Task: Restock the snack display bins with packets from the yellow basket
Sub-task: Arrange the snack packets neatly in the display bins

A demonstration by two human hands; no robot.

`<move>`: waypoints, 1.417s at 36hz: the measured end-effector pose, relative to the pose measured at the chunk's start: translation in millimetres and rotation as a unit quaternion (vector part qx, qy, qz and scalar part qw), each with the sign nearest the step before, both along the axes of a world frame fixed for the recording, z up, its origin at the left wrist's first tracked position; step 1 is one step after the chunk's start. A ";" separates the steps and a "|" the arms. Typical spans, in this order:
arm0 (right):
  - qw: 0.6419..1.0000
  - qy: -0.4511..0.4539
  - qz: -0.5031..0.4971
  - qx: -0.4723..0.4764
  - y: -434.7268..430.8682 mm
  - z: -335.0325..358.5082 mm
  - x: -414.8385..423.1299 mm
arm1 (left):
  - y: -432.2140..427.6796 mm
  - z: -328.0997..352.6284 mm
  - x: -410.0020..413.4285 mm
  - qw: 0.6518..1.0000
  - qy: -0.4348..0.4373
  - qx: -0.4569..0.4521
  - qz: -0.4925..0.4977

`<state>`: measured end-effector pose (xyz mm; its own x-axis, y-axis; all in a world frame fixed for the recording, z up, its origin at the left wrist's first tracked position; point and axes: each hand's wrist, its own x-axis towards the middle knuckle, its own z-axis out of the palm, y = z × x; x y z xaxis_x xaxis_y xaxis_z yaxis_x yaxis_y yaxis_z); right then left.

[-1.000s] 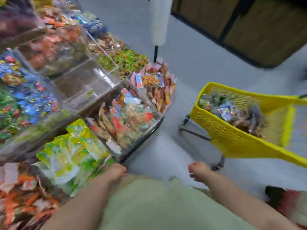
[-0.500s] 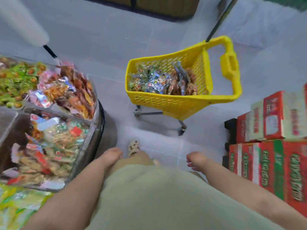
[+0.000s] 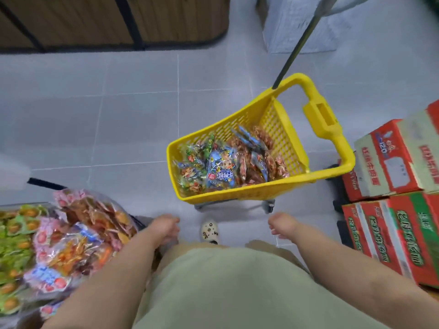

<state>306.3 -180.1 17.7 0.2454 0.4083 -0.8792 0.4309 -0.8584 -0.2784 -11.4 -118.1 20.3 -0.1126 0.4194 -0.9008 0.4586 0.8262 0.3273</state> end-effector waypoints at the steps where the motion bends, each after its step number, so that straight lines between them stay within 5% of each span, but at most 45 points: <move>1: 1.000 0.003 0.007 0.012 12.8 1.7 -6.0 | 16.5 1.2 -1.0 1.000 -0.001 0.013 -0.006; 7: 0.991 -0.006 -0.006 0.131 85.4 7.9 -26.5 | 88.0 7.6 2.8 0.998 -0.011 0.037 -0.040; 12: 0.981 -0.014 0.096 0.170 153.7 7.2 -33.6 | 108.1 2.5 12.5 0.998 -0.049 0.007 0.036; 19: 0.937 -0.067 0.307 0.156 228.0 -25.2 -49.3 | 114.8 -5.3 22.3 0.920 -0.165 -0.063 0.350; 27: 0.916 -0.041 0.399 0.023 251.0 -62.7 -64.6 | 110.5 -28.4 31.2 0.912 -0.111 -0.073 0.389; 31: 0.878 -0.090 0.469 0.033 249.9 -79.9 -61.5 | 110.9 -34.4 40.0 0.900 -0.096 -0.085 0.417; 37: 0.840 -0.024 0.541 0.034 254.4 -82.4 -43.3 | 122.7 -34.2 57.8 0.884 -0.126 -0.081 0.443; 41: 0.897 0.054 0.436 0.043 251.4 -67.8 -28.3 | 131.0 -33.5 66.1 0.911 -0.113 -0.067 0.391; 46: 0.968 0.163 0.171 0.081 254.2 -35.0 -19.3 | 135.5 -25.4 74.4 0.937 -0.166 -0.028 0.305; 51: 0.963 0.234 0.109 0.072 252.6 -19.3 -40.1 | 136.9 -20.8 83.3 0.926 -0.230 -0.006 0.299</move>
<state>266.2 72.6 -1.6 -0.2703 0.5320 -0.8025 0.3949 -0.6989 -0.5963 72.0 18.8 -0.5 0.0752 0.3958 -0.9153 -0.2685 0.8920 0.3637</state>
